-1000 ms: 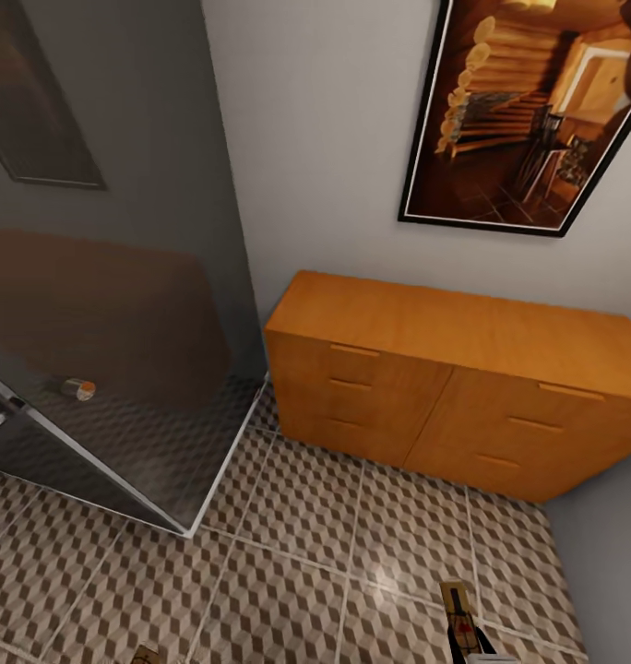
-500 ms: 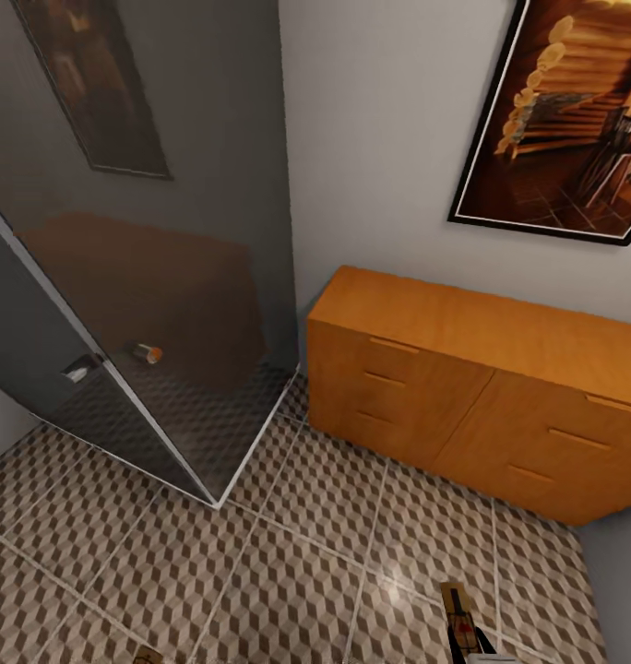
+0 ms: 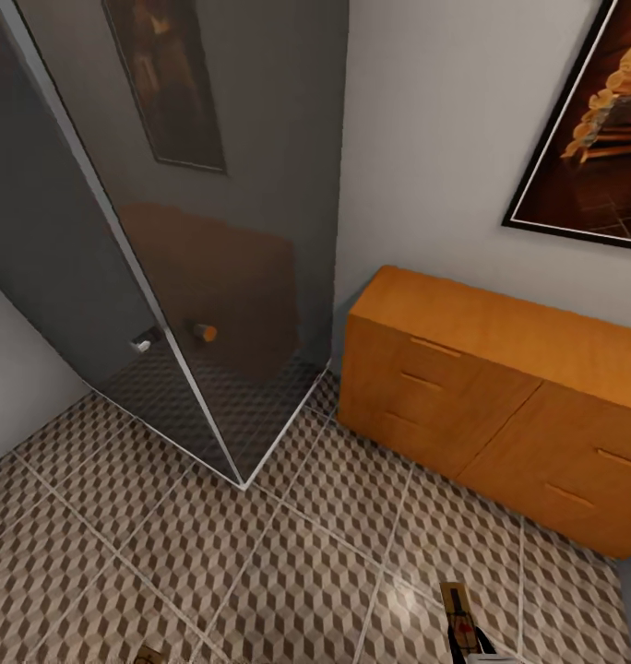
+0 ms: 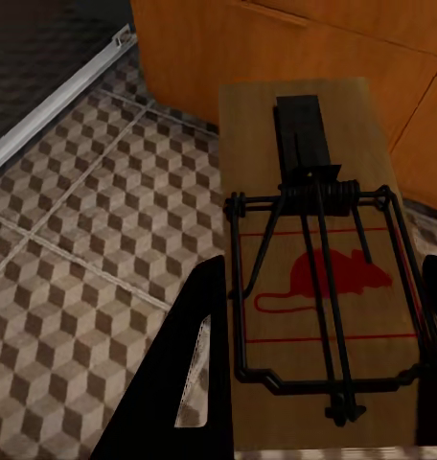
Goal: Take the four mousetraps from the cabinet in the bathroom and place them on the bathroom floor. Make sure all four end up on the same floor surface, and ensure that at least two of them are either under or directly next to the same bathroom sink.
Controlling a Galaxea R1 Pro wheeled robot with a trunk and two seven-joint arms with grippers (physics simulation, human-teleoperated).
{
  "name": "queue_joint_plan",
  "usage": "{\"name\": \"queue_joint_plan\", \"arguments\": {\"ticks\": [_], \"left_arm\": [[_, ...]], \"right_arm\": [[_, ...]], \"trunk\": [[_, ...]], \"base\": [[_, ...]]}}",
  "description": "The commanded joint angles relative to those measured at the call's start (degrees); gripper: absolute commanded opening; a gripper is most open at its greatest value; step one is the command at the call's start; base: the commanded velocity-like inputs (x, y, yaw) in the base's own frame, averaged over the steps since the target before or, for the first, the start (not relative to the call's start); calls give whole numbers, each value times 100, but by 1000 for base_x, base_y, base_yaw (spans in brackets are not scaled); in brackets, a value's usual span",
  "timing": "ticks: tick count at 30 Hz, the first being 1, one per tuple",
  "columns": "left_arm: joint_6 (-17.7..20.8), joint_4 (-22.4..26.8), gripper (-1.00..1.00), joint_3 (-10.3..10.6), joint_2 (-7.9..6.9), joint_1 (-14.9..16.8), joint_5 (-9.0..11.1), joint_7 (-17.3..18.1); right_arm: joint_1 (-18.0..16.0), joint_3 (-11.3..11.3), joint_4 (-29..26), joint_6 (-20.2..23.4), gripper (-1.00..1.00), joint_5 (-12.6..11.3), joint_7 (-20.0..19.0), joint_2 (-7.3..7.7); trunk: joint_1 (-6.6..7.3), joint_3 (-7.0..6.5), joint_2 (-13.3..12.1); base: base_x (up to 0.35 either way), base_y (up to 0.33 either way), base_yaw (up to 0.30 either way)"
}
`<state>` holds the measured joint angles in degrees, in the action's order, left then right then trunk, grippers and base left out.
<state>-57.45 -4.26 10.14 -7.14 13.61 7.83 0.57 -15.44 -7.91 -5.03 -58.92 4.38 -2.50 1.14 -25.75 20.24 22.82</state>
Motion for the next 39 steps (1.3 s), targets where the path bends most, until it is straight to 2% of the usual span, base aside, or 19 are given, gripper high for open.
{"name": "queue_joint_plan", "arguments": {"ticks": [1, 15, 39], "left_arm": [[-30, -22, -100, 49, 2, 10, 52, 5], [145, -22, -100, 49, 2, 10, 51, 13], [164, -22, -100, 49, 8, 10, 49, 14]], "right_arm": [[-3, -52, 2, -16, -100, 36, -31, 0], [-3, -52, 2, -14, -100, 36, -28, 0], [-3, -52, 2, -14, -100, 36, -25, 0]], "trunk": [[-3, 9, 10], [-3, 9, 10], [-3, 9, 10]], "base": [[-2, 0, 267], [0, 0, 267], [0, 0, 267]]}}
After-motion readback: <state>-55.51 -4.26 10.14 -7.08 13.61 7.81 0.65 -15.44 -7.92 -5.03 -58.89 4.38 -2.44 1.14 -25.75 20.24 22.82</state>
